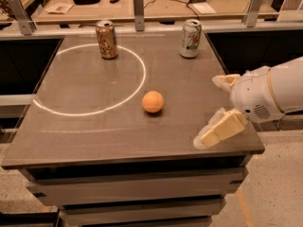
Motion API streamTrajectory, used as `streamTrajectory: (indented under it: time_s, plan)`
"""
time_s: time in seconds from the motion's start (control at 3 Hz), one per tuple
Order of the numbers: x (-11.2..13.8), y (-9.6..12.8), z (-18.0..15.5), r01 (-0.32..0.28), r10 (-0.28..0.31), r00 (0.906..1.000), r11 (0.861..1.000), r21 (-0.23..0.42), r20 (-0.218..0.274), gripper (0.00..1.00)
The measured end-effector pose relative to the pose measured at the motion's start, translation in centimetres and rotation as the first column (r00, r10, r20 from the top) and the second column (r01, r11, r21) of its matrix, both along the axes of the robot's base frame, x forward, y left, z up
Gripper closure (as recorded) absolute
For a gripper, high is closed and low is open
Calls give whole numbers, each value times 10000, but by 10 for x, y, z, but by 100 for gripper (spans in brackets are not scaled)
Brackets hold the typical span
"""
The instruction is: Move orange near 7up can
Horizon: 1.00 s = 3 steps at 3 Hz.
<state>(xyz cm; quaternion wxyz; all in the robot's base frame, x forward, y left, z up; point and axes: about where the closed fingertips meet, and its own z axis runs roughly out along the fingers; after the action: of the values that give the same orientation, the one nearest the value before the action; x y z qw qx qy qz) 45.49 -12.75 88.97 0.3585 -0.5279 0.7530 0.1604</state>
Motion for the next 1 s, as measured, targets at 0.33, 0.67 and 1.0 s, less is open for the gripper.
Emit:
streamTrajectory:
  time_s: [0.33,0.67,1.0]
  plan:
    - [0,0,0,0,0,10000,10000,-1,1,0]
    - [-5,14,-4,-61,64,9999,9997,233,-159,0]
    - [-9,42,-10,-147,160,9996,9985,526,-236,0]
